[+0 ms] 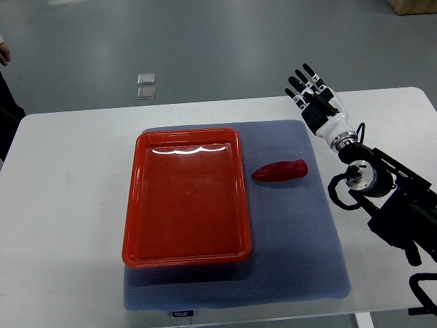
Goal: Place red pepper on red tray
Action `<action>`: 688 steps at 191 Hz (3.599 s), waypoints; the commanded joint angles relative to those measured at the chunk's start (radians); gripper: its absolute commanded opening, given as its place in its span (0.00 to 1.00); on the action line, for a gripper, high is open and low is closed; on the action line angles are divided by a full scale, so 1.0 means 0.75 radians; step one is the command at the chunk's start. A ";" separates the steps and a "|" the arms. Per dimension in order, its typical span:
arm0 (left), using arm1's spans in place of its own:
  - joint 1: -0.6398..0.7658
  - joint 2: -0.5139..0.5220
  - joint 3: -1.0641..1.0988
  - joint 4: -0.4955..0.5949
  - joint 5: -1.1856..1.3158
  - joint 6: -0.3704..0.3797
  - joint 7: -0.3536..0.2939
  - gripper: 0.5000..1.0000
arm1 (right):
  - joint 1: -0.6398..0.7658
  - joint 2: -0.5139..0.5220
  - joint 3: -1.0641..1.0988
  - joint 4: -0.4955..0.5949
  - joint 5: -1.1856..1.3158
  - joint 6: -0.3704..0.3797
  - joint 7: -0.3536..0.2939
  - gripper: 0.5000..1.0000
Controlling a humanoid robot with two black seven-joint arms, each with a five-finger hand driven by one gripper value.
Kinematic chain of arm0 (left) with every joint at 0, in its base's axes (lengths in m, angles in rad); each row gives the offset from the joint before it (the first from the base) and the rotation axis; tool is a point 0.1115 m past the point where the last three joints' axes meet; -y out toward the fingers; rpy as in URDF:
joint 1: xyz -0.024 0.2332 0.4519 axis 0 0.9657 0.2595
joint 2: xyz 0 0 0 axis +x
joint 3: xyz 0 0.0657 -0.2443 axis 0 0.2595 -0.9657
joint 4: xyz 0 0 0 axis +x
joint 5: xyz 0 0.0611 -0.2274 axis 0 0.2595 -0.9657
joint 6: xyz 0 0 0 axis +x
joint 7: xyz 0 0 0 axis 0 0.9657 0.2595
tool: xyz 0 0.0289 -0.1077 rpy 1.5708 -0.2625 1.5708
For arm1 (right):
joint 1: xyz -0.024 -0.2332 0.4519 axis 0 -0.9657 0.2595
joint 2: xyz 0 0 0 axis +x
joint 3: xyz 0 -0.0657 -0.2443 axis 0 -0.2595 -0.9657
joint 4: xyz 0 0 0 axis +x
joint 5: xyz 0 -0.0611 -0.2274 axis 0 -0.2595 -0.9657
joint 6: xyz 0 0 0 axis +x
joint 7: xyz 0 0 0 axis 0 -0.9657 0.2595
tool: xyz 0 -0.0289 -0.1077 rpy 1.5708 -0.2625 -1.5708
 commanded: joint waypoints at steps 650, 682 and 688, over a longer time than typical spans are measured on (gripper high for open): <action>-0.004 0.000 0.009 -0.010 0.000 -0.008 0.004 1.00 | 0.468 -0.425 -1.252 0.193 -1.448 -0.153 -0.092 0.18; -0.002 0.000 0.011 -0.010 0.000 -0.008 0.004 1.00 | 0.491 -0.438 -1.246 0.197 -1.444 -0.145 -0.092 0.18; -0.002 0.000 0.011 -0.010 0.000 -0.008 0.004 1.00 | 0.511 -0.435 -1.244 0.197 -1.444 -0.145 -0.092 0.18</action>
